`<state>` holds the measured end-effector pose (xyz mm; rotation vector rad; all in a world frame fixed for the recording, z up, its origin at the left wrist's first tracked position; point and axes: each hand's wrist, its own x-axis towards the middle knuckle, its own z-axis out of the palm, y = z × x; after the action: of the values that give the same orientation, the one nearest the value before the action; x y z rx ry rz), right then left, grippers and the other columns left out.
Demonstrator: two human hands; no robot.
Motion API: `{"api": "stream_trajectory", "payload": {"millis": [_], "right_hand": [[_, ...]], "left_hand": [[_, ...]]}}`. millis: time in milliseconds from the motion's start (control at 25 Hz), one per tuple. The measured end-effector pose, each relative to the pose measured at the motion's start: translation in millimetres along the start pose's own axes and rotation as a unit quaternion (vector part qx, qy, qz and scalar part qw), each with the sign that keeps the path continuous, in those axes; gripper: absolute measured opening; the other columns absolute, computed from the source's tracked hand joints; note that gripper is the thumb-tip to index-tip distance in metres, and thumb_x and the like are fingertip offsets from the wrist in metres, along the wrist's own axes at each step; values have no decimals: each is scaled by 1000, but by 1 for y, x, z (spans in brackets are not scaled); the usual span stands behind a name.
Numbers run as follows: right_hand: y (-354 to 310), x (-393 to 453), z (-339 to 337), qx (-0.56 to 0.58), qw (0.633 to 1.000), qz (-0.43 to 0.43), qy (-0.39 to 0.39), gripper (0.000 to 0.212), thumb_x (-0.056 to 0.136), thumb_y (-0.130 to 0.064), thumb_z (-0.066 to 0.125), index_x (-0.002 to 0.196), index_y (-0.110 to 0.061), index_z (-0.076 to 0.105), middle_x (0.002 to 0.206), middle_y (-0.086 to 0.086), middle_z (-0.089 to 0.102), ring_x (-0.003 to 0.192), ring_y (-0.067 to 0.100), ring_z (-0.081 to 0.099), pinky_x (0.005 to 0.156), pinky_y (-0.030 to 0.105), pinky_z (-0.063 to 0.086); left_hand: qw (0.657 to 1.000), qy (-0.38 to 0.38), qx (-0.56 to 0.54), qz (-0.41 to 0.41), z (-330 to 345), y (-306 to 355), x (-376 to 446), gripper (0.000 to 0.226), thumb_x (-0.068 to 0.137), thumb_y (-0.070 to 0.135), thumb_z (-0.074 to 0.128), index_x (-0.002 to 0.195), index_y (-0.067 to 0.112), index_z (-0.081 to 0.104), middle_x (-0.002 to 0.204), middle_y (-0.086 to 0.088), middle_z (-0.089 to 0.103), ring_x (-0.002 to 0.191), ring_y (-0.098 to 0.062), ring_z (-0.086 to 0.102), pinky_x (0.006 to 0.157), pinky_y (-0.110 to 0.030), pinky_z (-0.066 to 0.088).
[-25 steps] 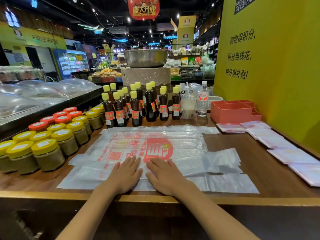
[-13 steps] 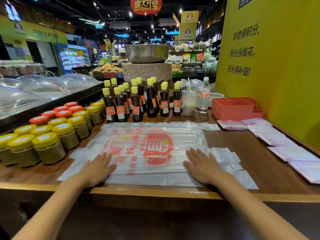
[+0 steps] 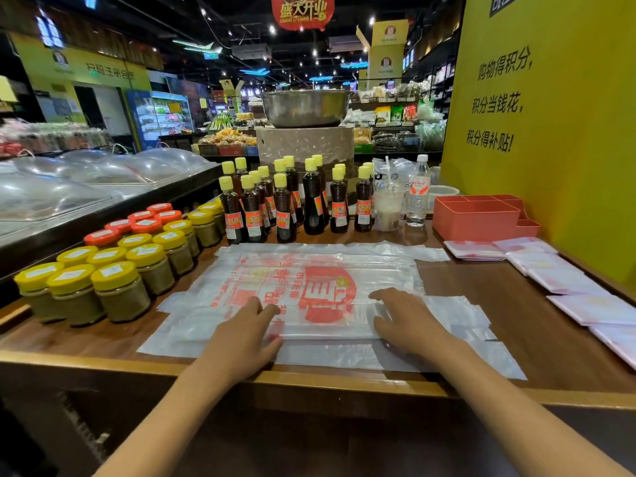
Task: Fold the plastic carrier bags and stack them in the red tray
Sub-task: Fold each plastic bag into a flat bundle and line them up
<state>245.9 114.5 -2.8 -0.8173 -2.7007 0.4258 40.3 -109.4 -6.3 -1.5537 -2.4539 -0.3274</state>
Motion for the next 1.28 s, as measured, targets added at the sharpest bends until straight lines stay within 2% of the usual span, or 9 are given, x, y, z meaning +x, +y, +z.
{"api": "stream_trajectory", "payload": {"millis": [160, 320, 560, 680, 800, 1000, 1080, 1160, 1280], "right_hand": [[-3, 0, -2, -11, 1000, 8, -17, 42, 99, -39, 53, 139, -26, 53, 137, -2, 55, 125, 18, 50, 108, 36, 41], [-2, 1, -10, 11, 999, 12, -36, 32, 97, -39, 56, 127, -28, 62, 120, -6, 62, 107, 12, 58, 94, 32, 50], [-5, 0, -26, 101, 991, 25, -82, 25, 94, -33, 63, 118, -24, 68, 108, -6, 65, 95, 12, 64, 90, 33, 55], [-9, -3, -42, 114, 971, 52, -205, 42, 90, -35, 69, 130, -24, 62, 114, -4, 65, 90, 16, 69, 86, 32, 57], [-5, -4, -59, 89, 955, 67, -274, 64, 88, -47, 72, 142, -23, 49, 120, -3, 67, 94, 13, 70, 88, 29, 57], [11, -5, -49, 198, 965, 114, -132, 75, 89, -41, 72, 151, -24, 33, 109, -3, 70, 86, 11, 69, 80, 29, 57], [16, -9, -39, 218, 965, 107, -102, 69, 88, -36, 74, 147, -26, 39, 98, -5, 72, 80, 9, 69, 78, 28, 58], [18, -13, -31, 179, 976, 93, -84, 58, 89, -42, 71, 140, -31, 45, 97, -9, 69, 80, 9, 68, 74, 25, 58], [24, -17, -19, 100, 993, 48, -29, 44, 95, -53, 59, 135, -35, 52, 108, -12, 66, 92, 8, 63, 88, 32, 56]], "left_hand": [[997, 6, 43, -56, 5, 20, 8, 46, 102, 45, 42, 147, 33, 37, 122, 5, 66, 105, -14, 64, 81, -27, 49], [976, 31, -160, -144, 13, 35, 17, 40, 100, 36, 47, 139, 30, 51, 93, 14, 67, 79, -1, 61, 70, -25, 49], [795, 120, -527, -276, 23, 59, 49, 29, 99, 23, 60, 127, 16, 55, 109, -5, 59, 84, -23, 68, 63, -35, 62], [743, 132, -586, -297, 23, 71, 66, 26, 96, 8, 56, 119, 19, 56, 115, -7, 56, 93, -29, 67, 67, -42, 63], [731, 91, -615, -280, 21, 79, 85, 35, 91, -1, 55, 121, 16, 57, 116, -10, 59, 96, -29, 67, 69, -37, 61], [766, -24, -605, -216, 29, 109, 108, 38, 91, 1, 58, 122, 22, 57, 125, -10, 59, 99, -23, 66, 75, -35, 61], [862, -40, -485, -142, 34, 116, 112, 33, 98, 12, 56, 128, 25, 54, 137, -8, 55, 108, -19, 62, 80, -32, 59], [971, 20, -237, -33, 39, 114, 115, 34, 101, 25, 54, 134, 27, 53, 153, -5, 40, 135, -23, 44, 105, -38, 44], [986, 84, -130, 56, 32, 103, 107, 32, 97, 19, 61, 128, 26, 60, 150, -1, 43, 137, -22, 41, 109, -32, 38]]}}
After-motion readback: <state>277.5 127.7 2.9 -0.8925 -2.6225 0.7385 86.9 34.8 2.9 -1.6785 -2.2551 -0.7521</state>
